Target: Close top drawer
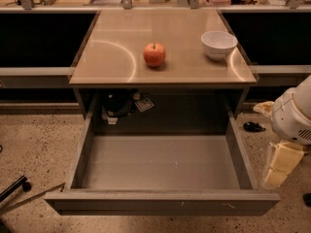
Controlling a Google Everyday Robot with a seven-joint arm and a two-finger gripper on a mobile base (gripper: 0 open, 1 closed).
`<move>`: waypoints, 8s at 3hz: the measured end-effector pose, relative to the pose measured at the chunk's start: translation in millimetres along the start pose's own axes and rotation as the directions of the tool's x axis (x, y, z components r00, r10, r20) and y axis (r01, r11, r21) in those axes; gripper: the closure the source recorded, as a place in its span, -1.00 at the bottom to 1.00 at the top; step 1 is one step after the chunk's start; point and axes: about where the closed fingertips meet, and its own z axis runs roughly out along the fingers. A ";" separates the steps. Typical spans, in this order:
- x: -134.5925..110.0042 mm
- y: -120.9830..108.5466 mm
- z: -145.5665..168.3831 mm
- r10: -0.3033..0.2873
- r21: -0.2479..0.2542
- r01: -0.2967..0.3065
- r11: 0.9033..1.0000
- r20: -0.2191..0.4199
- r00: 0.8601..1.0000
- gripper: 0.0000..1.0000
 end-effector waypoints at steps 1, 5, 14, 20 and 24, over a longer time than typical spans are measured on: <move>3.6 9.4 6.1 -0.001 -0.015 0.001 1.000 0.000 1.000 -1.00; -80.7 130.1 65.2 -0.159 -0.282 0.224 0.933 0.237 0.959 -1.00; -118.9 205.5 180.0 -0.159 -0.496 0.323 0.806 0.344 0.925 -1.00; -51.7 67.1 204.4 -0.017 -0.411 0.159 0.898 0.328 0.944 -1.00; -64.1 -22.9 212.0 0.024 -0.317 0.089 0.944 0.339 0.941 -1.00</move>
Offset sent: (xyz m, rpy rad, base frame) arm -0.0776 0.0192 -0.0661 0.0819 0.1396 0.0615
